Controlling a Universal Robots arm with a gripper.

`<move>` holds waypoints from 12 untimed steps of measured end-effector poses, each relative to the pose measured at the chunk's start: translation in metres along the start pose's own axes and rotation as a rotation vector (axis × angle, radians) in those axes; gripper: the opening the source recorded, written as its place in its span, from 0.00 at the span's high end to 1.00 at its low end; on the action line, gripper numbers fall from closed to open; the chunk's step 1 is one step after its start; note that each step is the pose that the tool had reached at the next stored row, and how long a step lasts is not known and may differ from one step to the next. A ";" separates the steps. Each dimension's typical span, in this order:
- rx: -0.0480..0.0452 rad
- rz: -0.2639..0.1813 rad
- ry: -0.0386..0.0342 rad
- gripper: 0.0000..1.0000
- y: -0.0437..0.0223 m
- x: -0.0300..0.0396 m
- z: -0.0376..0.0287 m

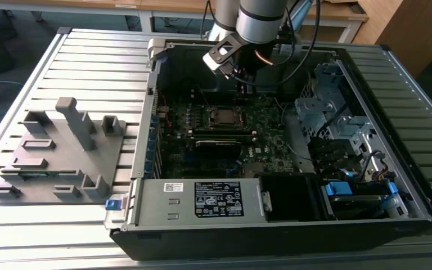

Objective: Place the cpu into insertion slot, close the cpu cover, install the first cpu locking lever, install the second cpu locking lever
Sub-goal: 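Close the cpu cover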

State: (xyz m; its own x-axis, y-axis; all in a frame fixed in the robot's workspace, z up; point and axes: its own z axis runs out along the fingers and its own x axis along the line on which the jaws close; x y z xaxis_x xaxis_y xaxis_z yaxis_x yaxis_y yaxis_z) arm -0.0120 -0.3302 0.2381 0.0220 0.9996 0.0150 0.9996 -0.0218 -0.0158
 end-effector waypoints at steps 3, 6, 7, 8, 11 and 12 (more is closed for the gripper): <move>0.0000 0.000 0.0001 0.90 -0.0001 0.0000 0.0002; 0.0000 0.000 0.0000 0.90 -0.0006 0.0000 0.0012; 0.0000 0.000 -0.0001 0.90 -0.0006 -0.0001 0.0012; 0.0000 0.000 -0.0001 0.90 -0.0006 -0.0001 0.0012; -0.0001 0.000 0.0001 0.90 -0.0007 0.0000 0.0014; 0.0000 0.000 0.0001 0.90 -0.0007 0.0000 0.0014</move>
State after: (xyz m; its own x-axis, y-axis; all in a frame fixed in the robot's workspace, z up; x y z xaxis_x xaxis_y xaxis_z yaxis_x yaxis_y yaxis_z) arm -0.0128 -0.3302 0.2367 0.0220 0.9996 0.0151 0.9996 -0.0217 -0.0158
